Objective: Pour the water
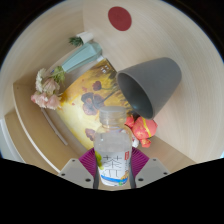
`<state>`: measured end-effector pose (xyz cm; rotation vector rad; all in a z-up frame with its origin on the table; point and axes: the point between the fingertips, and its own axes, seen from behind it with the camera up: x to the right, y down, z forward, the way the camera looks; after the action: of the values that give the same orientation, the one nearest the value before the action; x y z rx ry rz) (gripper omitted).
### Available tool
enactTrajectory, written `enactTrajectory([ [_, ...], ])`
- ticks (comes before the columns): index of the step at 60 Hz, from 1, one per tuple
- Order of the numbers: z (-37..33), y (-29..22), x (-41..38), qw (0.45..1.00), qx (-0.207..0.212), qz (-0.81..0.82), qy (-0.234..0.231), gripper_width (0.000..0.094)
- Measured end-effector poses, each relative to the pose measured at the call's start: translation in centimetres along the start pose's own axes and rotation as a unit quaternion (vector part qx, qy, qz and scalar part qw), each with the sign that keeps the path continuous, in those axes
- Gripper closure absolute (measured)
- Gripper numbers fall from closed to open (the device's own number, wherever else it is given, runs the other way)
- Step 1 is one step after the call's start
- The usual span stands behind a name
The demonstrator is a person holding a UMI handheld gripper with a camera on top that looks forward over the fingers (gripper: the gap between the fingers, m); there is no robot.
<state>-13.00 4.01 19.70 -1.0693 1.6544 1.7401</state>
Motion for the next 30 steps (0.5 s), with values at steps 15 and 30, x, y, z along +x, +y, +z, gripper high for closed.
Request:
enactTrajectory([
  [15, -1.0, 1.8, -4.5, 0.864, -0.062, -0.498, 0.045, 0.0513],
  [30, -2.8, -4.8, -12.6, 0.580, -0.020, -0.811, 0.075, 0.0502],
])
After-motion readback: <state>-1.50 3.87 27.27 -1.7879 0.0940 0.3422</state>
